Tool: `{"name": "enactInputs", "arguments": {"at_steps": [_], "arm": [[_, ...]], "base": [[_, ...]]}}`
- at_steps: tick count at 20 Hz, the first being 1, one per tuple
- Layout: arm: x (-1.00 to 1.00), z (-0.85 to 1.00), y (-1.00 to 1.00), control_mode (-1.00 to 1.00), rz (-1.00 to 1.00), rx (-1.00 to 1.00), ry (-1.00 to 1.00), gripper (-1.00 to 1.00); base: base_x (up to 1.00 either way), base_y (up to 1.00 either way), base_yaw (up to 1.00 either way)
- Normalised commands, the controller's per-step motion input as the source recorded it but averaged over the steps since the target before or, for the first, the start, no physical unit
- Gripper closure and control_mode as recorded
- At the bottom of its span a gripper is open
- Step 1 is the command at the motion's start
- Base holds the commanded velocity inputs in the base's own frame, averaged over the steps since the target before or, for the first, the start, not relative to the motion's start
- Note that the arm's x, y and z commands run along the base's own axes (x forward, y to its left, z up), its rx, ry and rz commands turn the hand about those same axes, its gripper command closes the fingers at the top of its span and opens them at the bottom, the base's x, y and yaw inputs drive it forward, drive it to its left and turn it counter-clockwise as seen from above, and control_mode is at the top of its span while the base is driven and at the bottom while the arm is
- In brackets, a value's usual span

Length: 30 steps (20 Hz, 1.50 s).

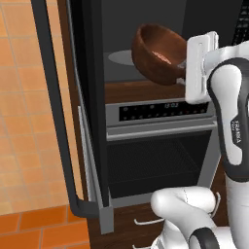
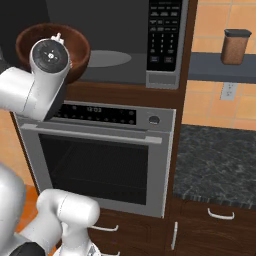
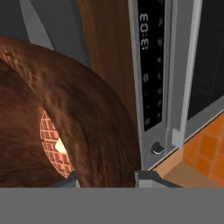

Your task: Open the microwave, place the bowl with waffle inside the microwave, then close the microwave door and turn it on.

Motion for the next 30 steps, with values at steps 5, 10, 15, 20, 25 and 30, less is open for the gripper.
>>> {"name": "enactInputs", "arguments": {"at_steps": [5,10,15,20,25,30], "arm": [[0.99,0.03,0.00,-1.00,-0.05,-0.10,0.14,1.00],[0.99,0.28,0.00,-1.00,-0.04,-0.08,0.09,1.00],[1.00,0.24,-0.03,-1.00,-0.08,-0.12,0.07,1.00],[0.70,-0.02,-0.15,-1.00,-0.10,-0.10,0.05,1.00],[0.21,-0.14,-0.20,-1.00,-0.04,0.00,0.01,-1.00],[0.00,-0.32,-0.35,-1.00,0.00,0.08,-0.02,-1.00]], "base": [[0.00,0.00,0.00],[0.00,0.00,0.00],[0.00,0.00,0.00],[0.00,0.00,0.00],[0.00,0.00,0.00],[0.00,0.00,0.00]]}}
